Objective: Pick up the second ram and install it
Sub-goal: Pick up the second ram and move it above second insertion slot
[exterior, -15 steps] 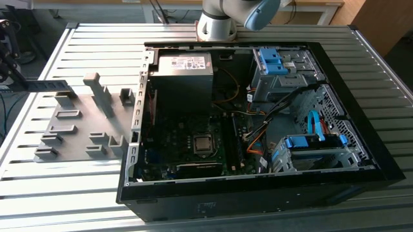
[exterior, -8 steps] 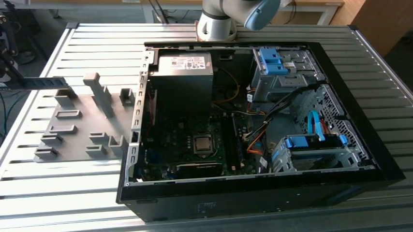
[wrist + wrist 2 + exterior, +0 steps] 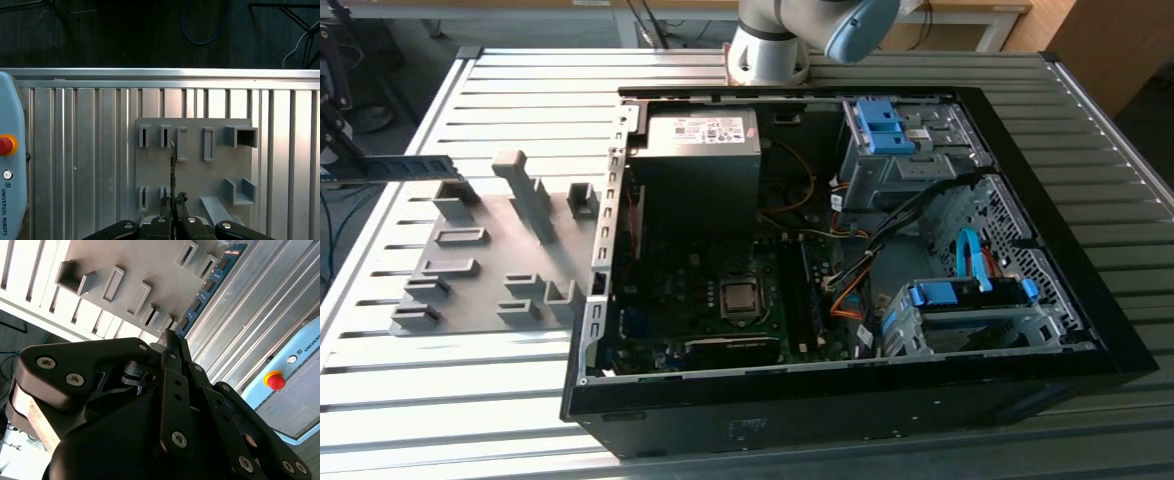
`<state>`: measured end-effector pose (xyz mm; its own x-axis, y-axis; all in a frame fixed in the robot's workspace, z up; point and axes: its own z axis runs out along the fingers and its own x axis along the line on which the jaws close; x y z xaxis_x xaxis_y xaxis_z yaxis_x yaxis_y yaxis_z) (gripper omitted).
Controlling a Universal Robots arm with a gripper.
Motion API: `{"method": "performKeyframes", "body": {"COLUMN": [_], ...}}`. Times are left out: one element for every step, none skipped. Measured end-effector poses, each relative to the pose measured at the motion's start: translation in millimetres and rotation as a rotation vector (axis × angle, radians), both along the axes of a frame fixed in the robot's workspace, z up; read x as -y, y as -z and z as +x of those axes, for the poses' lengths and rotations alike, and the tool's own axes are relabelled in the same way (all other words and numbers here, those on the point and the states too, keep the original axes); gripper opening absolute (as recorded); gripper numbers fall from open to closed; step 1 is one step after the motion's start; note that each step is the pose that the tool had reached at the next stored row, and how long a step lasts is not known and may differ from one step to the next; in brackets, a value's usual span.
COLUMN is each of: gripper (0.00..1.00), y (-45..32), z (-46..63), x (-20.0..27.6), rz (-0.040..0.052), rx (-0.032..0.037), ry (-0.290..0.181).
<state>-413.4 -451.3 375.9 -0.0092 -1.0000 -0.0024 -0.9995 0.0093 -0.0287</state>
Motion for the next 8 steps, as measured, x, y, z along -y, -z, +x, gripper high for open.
{"method": "performKeyframes", "body": {"gripper": [0.14,0.14,0.14,0.14,0.14,0.14,0.14,0.14], "y": [-0.1,-0.2,-0.2,-0.2,-0.3,-0.3,-0.2,-0.2], "z": [0.0,0.0,0.0,0.1,0.5,1.0,1.6,2.1], "x": [0.0,0.0,0.0,0.0,0.0,0.1,0.1,0.0], "rz": [0.0001,0.0003,0.0004,0.0004,0.0004,0.0003,0.0004,0.0005], "rx": [-0.0001,-0.0004,-0.0004,-0.0004,-0.0004,-0.0005,-0.0004,-0.0003], "ry": [0.000,0.000,0.000,0.000,0.000,0.000,0.000,0.000]}}
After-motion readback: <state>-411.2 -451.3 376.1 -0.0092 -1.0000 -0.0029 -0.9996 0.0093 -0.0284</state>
